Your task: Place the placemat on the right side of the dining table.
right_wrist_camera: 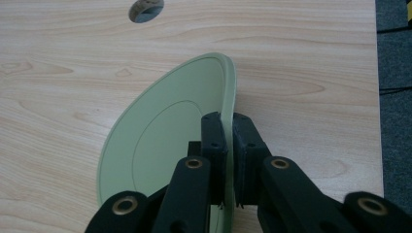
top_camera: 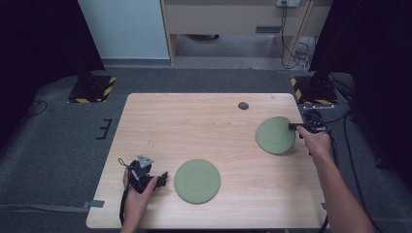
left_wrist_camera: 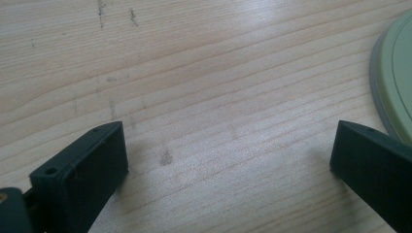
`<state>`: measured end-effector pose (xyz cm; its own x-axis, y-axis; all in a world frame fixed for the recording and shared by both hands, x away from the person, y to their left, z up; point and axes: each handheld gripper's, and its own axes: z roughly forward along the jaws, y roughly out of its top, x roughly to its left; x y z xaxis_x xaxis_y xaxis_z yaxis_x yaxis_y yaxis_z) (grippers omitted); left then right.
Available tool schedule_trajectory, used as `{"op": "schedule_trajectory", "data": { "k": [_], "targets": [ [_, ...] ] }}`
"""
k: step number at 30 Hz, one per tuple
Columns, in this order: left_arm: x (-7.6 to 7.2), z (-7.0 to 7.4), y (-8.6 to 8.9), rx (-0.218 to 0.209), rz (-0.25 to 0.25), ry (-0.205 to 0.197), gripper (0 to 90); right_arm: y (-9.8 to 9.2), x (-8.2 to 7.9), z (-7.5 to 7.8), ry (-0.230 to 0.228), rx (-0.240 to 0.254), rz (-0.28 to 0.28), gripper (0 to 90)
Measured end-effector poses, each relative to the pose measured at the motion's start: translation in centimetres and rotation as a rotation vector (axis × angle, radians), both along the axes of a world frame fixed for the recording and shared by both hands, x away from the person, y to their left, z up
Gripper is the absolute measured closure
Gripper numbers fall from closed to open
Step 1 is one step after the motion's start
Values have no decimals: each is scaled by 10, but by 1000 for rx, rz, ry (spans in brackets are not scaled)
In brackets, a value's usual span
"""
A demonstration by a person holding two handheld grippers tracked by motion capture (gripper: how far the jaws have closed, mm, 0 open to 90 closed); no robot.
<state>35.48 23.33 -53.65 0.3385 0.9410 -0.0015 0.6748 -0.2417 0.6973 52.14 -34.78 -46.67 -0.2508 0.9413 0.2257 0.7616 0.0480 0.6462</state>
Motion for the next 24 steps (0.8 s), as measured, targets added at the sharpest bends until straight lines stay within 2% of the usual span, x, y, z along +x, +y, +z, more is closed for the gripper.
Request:
{"op": "schedule_trajectory", "data": {
  "k": [10,24],
  "targets": [
    [0,0,0,0,0,0,0,-4,7,-8,6,-8,-3,857],
    [0,0,0,1,0,0,0,-12,1,-15,18,-5,-27,837]
  ]
}}
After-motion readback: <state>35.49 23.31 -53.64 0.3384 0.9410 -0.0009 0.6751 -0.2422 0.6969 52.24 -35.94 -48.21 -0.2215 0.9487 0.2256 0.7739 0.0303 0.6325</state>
